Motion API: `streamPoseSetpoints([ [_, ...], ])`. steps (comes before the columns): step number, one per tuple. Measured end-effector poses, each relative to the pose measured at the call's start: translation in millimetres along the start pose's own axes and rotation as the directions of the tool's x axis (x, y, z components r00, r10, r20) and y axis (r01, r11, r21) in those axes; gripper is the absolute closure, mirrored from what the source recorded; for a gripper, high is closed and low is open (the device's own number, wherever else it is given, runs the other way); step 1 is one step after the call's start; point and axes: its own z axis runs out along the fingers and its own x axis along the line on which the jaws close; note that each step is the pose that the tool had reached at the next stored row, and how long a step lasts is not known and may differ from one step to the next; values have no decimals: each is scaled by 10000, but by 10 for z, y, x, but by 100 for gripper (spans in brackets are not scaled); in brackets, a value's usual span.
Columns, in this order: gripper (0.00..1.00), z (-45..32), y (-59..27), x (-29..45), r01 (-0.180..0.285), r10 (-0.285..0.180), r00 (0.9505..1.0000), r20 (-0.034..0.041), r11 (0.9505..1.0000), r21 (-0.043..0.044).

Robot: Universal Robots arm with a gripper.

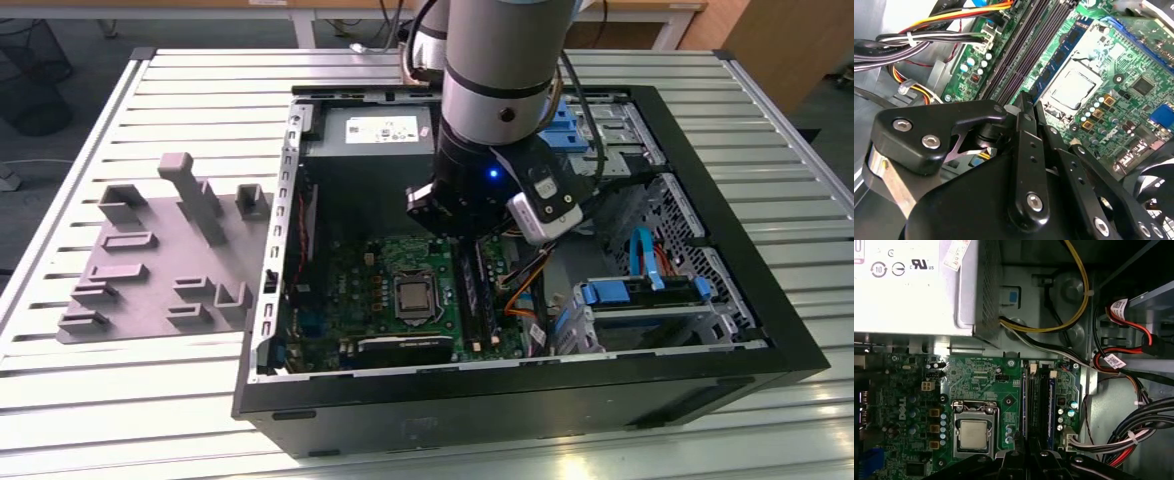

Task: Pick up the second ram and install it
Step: 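Insert the second ram into the second slot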

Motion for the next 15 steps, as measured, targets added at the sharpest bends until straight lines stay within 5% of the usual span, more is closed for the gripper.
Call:
streamPoseSetpoints([
  [15, 86, 137, -4, -8, -30, 30, 10000, 0, 10000, 0],
])
